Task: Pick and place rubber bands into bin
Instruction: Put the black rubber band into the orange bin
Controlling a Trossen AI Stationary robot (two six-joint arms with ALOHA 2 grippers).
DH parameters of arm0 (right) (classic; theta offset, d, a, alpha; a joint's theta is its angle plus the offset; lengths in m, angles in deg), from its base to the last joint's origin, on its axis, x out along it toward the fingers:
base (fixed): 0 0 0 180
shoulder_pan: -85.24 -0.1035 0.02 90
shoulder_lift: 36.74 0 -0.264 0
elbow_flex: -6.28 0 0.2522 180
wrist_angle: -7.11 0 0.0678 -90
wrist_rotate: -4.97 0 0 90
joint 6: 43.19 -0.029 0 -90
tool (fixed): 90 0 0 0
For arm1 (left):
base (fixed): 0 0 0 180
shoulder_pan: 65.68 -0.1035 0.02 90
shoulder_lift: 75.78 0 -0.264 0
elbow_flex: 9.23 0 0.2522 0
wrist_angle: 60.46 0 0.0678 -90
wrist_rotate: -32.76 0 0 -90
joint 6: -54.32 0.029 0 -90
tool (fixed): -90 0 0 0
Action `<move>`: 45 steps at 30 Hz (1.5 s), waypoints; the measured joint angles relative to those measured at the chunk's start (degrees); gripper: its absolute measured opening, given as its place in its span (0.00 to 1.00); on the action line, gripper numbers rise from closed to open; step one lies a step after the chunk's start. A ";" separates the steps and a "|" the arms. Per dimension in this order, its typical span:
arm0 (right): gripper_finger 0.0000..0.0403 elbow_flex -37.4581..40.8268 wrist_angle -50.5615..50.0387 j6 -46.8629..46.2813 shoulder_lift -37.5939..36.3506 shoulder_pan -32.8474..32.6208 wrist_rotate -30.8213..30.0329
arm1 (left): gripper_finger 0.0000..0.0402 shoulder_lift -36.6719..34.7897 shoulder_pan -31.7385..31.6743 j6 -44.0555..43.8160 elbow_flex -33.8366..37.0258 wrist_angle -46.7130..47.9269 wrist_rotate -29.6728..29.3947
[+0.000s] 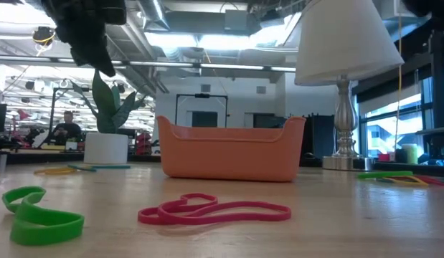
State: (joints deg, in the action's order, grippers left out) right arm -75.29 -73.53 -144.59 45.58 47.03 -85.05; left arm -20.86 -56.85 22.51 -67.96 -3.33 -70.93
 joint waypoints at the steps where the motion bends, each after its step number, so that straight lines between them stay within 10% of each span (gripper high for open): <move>1: 0.07 0.15 0.03 -2.70 1.18 -1.11 1.82 | 0.01 -0.59 0.25 0.38 0.35 -0.13 0.13; 25: 0.47 1.33 11.57 -21.40 20.03 -9.64 9.36 | 0.00 -1.29 3.53 4.18 1.79 0.12 5.91; 45: 0.14 2.55 13.64 -22.73 21.73 -10.39 11.90 | 0.01 -1.27 3.53 4.00 1.79 0.12 5.92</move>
State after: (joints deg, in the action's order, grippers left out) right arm -72.74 -59.89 -167.32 67.31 36.64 -73.15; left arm -22.13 -53.32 26.50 -66.17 -3.21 -65.01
